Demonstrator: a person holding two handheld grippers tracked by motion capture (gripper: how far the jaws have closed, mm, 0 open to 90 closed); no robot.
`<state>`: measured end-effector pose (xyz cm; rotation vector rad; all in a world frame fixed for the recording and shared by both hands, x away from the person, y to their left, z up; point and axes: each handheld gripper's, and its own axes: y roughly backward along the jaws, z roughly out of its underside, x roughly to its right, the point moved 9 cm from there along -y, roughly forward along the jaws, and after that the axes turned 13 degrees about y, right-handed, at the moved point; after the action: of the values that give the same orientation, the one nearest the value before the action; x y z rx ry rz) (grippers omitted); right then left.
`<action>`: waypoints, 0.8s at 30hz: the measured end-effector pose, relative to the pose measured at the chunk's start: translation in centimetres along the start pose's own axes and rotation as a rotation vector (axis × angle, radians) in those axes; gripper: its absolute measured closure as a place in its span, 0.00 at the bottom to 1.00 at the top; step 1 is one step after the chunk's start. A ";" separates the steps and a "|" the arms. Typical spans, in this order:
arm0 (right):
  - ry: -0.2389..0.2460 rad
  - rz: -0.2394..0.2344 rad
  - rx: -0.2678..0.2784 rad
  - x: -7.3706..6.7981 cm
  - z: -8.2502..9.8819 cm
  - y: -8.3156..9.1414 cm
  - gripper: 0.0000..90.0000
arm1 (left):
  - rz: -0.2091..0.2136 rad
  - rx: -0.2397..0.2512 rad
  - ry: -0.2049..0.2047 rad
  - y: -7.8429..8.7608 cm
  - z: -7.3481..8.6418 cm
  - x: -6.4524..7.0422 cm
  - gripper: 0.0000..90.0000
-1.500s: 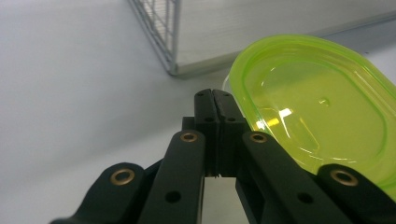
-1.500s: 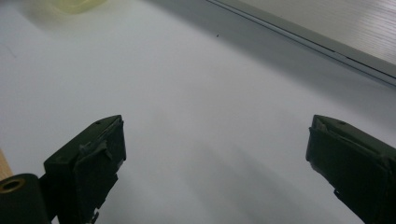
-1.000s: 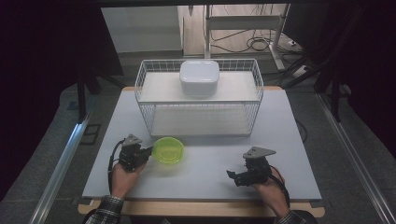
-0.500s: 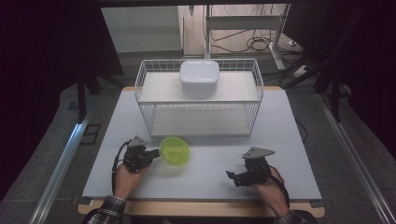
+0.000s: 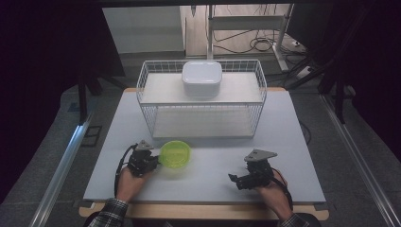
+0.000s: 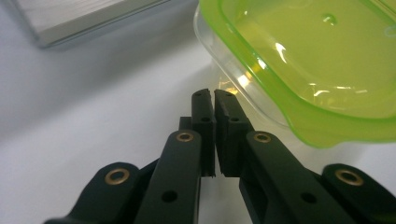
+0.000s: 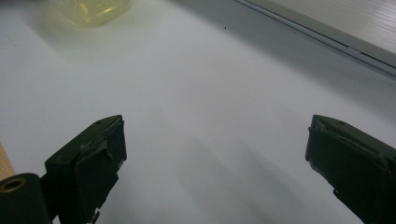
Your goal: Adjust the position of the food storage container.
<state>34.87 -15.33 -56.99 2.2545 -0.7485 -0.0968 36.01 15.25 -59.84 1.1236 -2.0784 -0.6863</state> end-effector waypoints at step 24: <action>0.011 -0.014 -0.011 -0.4 0.0 -0.3 0.06 | 0.091 -0.027 -0.153 -2.6 0.1 6.5 0.98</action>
<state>34.70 -14.95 -57.32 2.2484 -0.7252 -0.0945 34.57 8.37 -59.74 0.9811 -2.2265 -0.7747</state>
